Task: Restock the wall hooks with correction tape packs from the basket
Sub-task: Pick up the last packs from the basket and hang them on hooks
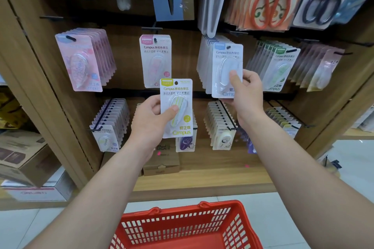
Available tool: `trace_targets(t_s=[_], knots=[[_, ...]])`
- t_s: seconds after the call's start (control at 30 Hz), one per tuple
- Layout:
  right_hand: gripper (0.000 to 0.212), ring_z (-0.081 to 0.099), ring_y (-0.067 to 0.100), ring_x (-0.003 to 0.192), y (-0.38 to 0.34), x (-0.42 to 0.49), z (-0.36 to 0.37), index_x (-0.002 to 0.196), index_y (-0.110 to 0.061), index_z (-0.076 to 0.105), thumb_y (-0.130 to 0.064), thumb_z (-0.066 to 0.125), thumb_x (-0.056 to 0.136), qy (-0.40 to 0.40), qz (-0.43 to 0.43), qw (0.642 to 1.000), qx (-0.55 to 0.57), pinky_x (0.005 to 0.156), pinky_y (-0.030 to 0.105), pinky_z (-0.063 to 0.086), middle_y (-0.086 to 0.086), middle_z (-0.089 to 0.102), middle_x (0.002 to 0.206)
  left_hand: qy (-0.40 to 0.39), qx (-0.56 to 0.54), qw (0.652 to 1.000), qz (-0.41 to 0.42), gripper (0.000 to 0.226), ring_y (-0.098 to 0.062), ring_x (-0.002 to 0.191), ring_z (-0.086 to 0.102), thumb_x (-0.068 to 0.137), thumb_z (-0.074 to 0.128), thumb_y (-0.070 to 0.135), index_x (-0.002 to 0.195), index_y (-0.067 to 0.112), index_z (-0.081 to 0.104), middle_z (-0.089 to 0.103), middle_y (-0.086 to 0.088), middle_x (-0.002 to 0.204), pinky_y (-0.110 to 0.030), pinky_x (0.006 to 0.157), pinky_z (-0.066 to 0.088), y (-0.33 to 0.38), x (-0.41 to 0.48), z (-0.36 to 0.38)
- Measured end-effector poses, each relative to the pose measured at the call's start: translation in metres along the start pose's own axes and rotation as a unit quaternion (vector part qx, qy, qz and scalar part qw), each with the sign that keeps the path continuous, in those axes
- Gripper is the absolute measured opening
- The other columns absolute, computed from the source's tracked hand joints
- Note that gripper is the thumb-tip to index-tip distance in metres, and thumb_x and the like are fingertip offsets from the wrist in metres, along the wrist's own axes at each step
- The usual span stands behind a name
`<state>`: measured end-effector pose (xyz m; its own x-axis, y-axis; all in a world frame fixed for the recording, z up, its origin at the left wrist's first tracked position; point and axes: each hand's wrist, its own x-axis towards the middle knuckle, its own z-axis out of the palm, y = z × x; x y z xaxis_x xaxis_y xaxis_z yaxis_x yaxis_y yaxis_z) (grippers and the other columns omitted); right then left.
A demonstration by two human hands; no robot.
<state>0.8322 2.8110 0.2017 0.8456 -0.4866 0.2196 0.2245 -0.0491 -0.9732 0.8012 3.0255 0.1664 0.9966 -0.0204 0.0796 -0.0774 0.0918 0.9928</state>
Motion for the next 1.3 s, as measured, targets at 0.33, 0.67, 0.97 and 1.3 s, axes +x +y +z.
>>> trace_targets(t_s=[0.33, 0.67, 0.97, 1.3], knots=[[0.028, 0.072, 0.016, 0.099, 0.009, 0.018, 0.015, 0.122, -0.02, 0.057, -0.036, 0.065, 0.1, 0.008, 0.051, 0.998, -0.035, 0.069, 0.033, 0.065, 0.0, 0.068, 0.117, 0.001, 0.007, 1.0, 0.012, 0.027, -0.008, 0.092, 0.076, 0.098, 0.067, 0.013, 0.125, 0.017, 0.064, 0.079, 0.01, 0.105, -0.021, 0.063, 0.06, -0.003, 0.001, 0.003], [0.05, 0.068, 0.023, 0.104, 0.024, 0.027, 0.017, 0.132, -0.014, 0.052, -0.045, 0.068, 0.096, 0.019, 0.144, 0.985, -0.09, 0.08, 0.041, 0.065, 0.003, 0.059, 0.12, 0.007, 0.006, 1.0, 0.017, 0.027, -0.006, 0.092, 0.076, 0.097, 0.068, 0.013, 0.124, 0.016, 0.064, 0.079, 0.009, 0.107, -0.017, 0.061, 0.057, -0.002, 0.0, 0.001], [0.023, 0.067, 0.014, 0.088, 0.051, -0.042, -0.019, 0.105, -0.018, 0.07, -0.038, 0.07, 0.095, -0.141, 0.074, 0.952, -0.261, 0.085, 0.041, 0.061, -0.006, 0.068, 0.098, 0.002, 0.058, 0.998, -0.019, 0.02, -0.018, 0.103, 0.075, 0.096, 0.072, 0.015, 0.112, 0.026, 0.069, 0.077, 0.007, 0.11, -0.045, 0.084, 0.062, -0.016, -0.014, -0.014], [0.019, 0.066, 0.012, 0.093, 0.081, -0.066, -0.1, 0.091, -0.029, 0.064, -0.046, 0.074, 0.087, -0.304, 0.021, 0.829, -0.469, 0.079, 0.032, 0.053, -0.01, 0.069, 0.096, -0.036, 0.161, 0.983, -0.078, 0.019, -0.005, 0.085, 0.075, 0.09, 0.076, 0.008, 0.104, 0.019, 0.068, 0.078, 0.008, 0.098, -0.025, 0.073, 0.058, -0.066, -0.05, 0.032]])
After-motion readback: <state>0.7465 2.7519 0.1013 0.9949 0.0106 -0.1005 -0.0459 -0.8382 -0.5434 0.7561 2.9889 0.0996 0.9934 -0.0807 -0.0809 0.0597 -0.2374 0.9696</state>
